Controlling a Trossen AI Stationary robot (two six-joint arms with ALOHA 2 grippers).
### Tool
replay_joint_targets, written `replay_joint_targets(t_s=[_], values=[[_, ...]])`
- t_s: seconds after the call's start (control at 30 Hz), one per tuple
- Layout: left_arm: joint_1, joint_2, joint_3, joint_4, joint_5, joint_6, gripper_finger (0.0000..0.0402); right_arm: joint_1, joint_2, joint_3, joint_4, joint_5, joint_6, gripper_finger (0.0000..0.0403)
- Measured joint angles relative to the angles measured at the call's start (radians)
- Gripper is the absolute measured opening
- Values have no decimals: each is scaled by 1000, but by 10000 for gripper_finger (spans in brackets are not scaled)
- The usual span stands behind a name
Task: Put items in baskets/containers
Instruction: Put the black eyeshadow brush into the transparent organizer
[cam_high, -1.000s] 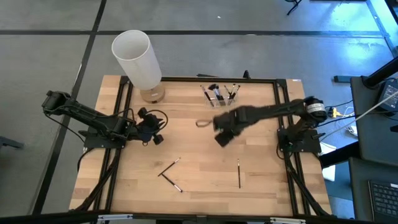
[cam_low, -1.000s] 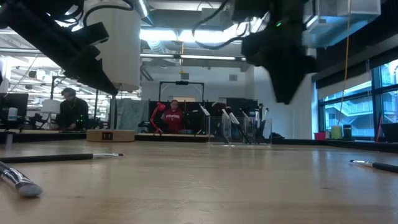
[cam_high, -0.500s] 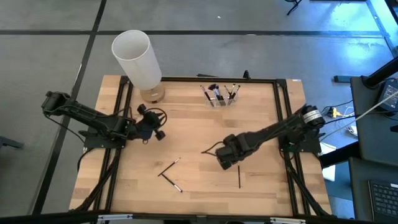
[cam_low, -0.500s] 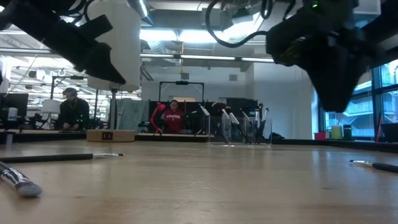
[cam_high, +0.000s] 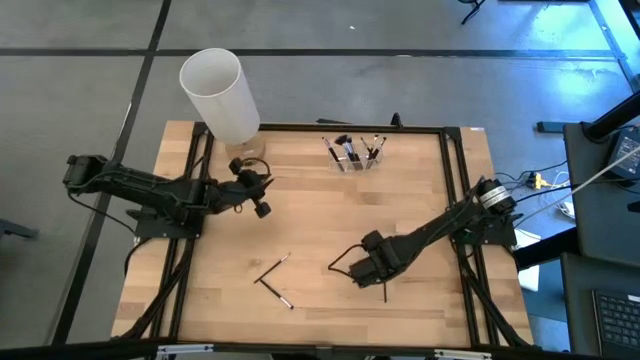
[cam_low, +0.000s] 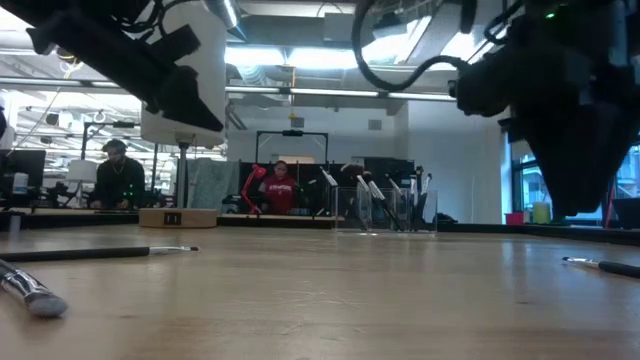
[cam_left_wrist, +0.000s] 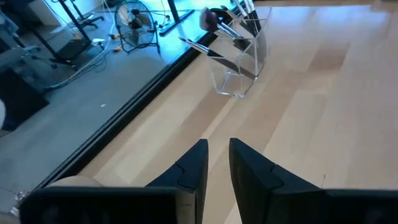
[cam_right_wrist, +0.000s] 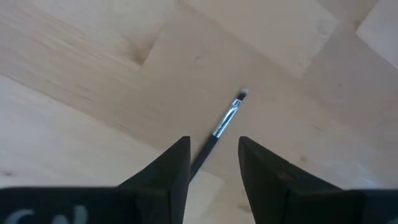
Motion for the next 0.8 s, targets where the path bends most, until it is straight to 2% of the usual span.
replay_joint_targets(t_s=[0.17,0.33,0.53,0.63,0.8], values=[[34,0,0,1,45,5,61,16,-3,-73,36,5,33,151],[45,0,0,1,74,5,61,16,-3,-163,219,-24,30,154],[45,0,0,1,78,-3,61,16,-10,-211,257,-24,39,152],[43,0,0,-3,79,-12,61,15,-10,-236,277,-43,44,133],[42,0,-20,2,111,-31,61,11,-9,-258,286,-53,25,67]])
